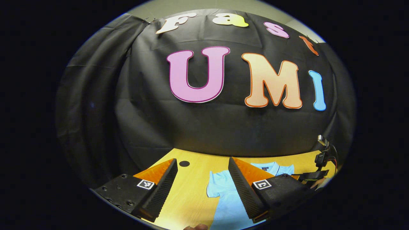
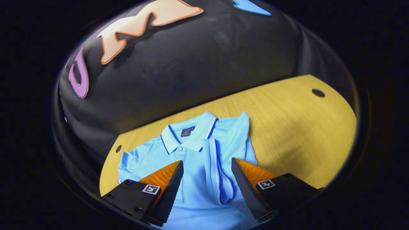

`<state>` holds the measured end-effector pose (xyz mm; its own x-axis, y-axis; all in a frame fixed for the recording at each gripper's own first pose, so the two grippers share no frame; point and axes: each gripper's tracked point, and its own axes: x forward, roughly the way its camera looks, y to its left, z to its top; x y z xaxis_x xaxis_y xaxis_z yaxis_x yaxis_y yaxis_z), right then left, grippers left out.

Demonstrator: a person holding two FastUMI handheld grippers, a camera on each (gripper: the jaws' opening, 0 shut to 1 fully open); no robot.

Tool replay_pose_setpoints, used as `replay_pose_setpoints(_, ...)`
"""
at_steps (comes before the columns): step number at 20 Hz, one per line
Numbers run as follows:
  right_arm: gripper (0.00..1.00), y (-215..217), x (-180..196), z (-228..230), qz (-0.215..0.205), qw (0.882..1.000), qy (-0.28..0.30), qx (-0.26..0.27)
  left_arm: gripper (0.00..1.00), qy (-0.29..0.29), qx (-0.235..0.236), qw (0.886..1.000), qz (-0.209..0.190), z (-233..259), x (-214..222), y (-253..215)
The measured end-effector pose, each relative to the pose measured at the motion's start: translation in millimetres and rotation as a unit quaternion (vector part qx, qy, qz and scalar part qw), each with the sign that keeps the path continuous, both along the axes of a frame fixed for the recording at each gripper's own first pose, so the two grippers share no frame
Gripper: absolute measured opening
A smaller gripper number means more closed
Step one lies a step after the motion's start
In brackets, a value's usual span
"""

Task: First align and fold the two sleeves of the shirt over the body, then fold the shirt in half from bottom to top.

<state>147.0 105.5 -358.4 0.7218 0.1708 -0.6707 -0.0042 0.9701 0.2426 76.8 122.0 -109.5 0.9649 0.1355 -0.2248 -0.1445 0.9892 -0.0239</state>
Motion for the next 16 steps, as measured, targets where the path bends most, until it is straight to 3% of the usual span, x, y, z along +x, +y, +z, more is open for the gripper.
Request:
replay_pose_setpoints(1,0.86,1,-6,5,0.013,1.000,-0.006,-0.008,0.95,0.001,0.000,1.000,-0.003,-4,4,-3)
replay_pose_setpoints(2,0.97,1,-12,6,0.021,1.000,-0.010,-0.019,0.95,0.003,0.001,1.000,-0.008,-7,10,-6)
replay_pose_setpoints(10,0.97,-9,-61,47,0.068,0.993,-0.056,-0.076,0.95,0.033,-0.007,0.999,-0.039,-54,51,-32)
replay_pose_setpoints(16,0.97,-23,-82,97,0.057,0.991,-0.094,-0.071,0.95,0.075,-0.026,0.996,-0.036,-105,84,-32)
